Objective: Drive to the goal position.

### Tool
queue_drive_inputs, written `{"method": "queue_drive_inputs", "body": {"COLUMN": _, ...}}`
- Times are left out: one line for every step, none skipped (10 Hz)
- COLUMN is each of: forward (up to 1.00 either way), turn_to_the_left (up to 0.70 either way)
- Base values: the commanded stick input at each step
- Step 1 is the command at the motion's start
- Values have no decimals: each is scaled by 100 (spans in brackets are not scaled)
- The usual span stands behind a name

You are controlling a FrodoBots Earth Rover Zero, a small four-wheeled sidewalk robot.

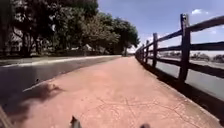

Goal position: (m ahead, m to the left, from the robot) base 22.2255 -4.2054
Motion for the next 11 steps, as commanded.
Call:
{"method": "queue_drive_inputs", "body": {"forward": 70, "turn_to_the_left": 0}}
{"method": "queue_drive_inputs", "body": {"forward": 70, "turn_to_the_left": 0}}
{"method": "queue_drive_inputs", "body": {"forward": 70, "turn_to_the_left": 0}}
{"method": "queue_drive_inputs", "body": {"forward": 70, "turn_to_the_left": 0}}
{"method": "queue_drive_inputs", "body": {"forward": 70, "turn_to_the_left": 0}}
{"method": "queue_drive_inputs", "body": {"forward": 70, "turn_to_the_left": 0}}
{"method": "queue_drive_inputs", "body": {"forward": 70, "turn_to_the_left": -30}}
{"method": "queue_drive_inputs", "body": {"forward": 70, "turn_to_the_left": -35}}
{"method": "queue_drive_inputs", "body": {"forward": 70, "turn_to_the_left": -35}}
{"method": "queue_drive_inputs", "body": {"forward": 70, "turn_to_the_left": -24}}
{"method": "queue_drive_inputs", "body": {"forward": 70, "turn_to_the_left": -8}}
